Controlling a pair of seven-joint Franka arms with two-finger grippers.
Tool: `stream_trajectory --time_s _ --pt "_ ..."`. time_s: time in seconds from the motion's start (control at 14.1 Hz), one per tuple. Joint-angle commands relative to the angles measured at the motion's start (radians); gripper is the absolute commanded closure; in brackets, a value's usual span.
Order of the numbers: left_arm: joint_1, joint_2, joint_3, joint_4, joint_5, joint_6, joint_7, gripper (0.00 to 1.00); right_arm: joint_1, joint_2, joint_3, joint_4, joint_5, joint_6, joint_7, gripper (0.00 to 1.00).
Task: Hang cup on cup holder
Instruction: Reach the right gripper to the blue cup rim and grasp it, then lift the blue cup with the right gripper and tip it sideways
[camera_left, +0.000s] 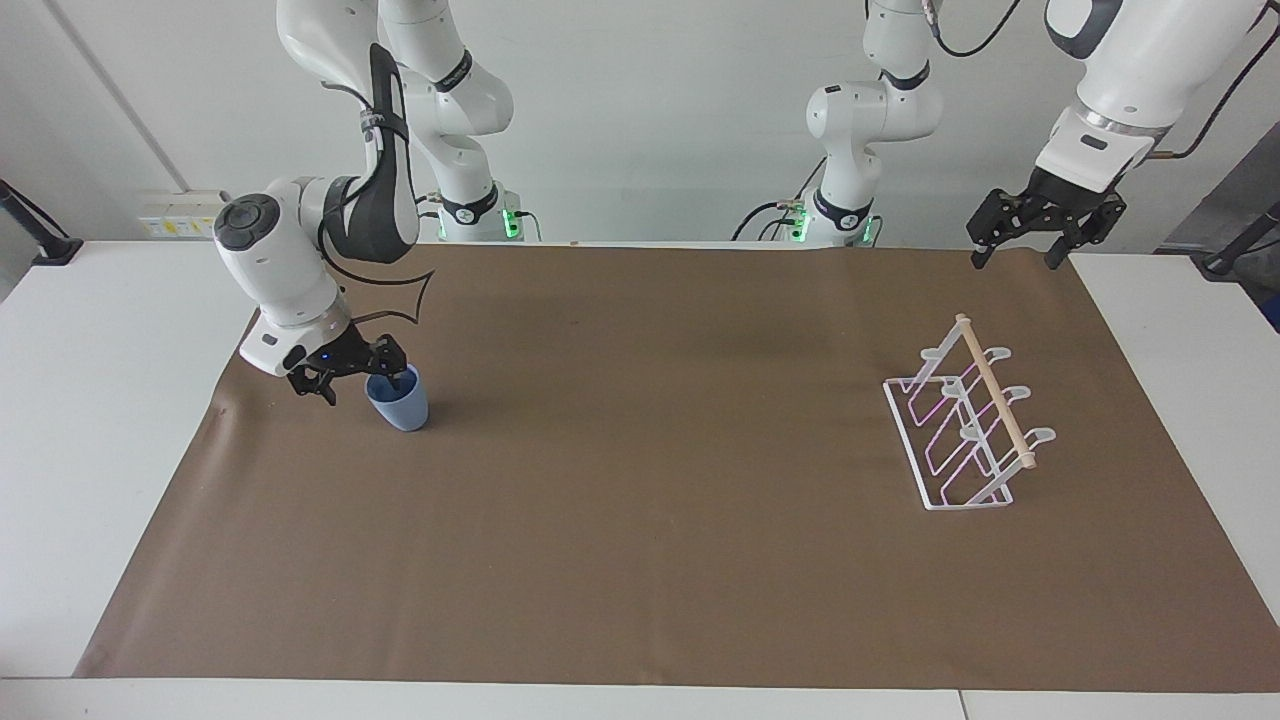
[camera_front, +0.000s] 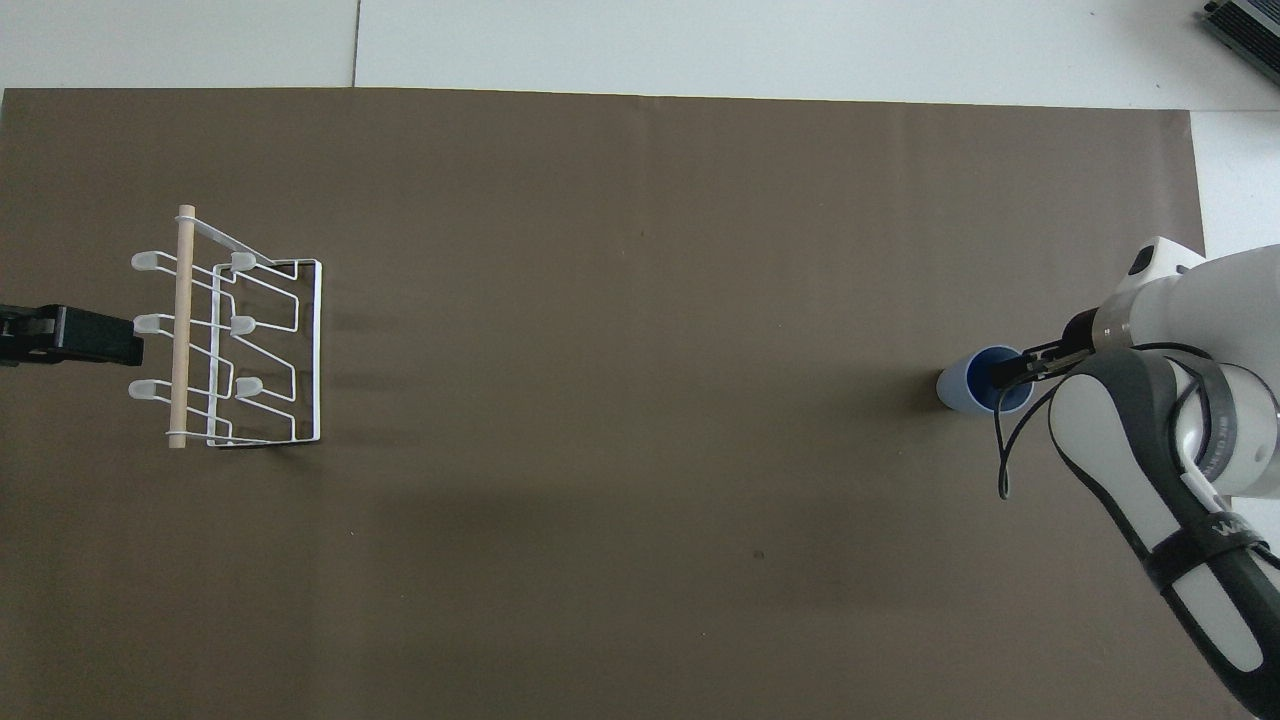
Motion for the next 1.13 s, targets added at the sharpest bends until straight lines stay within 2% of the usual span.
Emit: stream_trajectory --time_s 0.0,0.14,0.35,0.57,0.71,1.06 --pt "0.002 -0.027 -0.002 -0.030 0.019 0.009 -0.011 0.00 -0.008 -0.010 0.001 -0.032 0.033 0.038 -0.047 0.17" --pt "0.002 -0.027 -0.002 -0.030 0.019 0.011 -0.011 0.00 -0.006 -0.013 0.001 -0.044 0.033 0.057 -0.043 0.43" --pt "0.002 -0.027 -0.002 -0.030 0.019 0.011 -0.011 0.00 -0.006 -0.013 0.001 -0.048 0.035 0.057 -0.038 1.00" --pt "0.002 -0.027 -0.002 -0.030 0.019 0.009 -0.011 0.00 0.001 -0.013 0.001 -0.038 0.039 0.040 0.014 1.00" --pt "0.002 -0.027 -0.002 -0.030 0.019 0.011 -0.011 0.00 0.005 -0.012 0.002 -0.007 0.094 0.014 0.025 1.00" --pt "0.002 -0.027 -0.002 -0.030 0.019 0.009 -0.011 0.00 0.005 -0.024 0.004 0.217 0.278 -0.243 0.083 1.00"
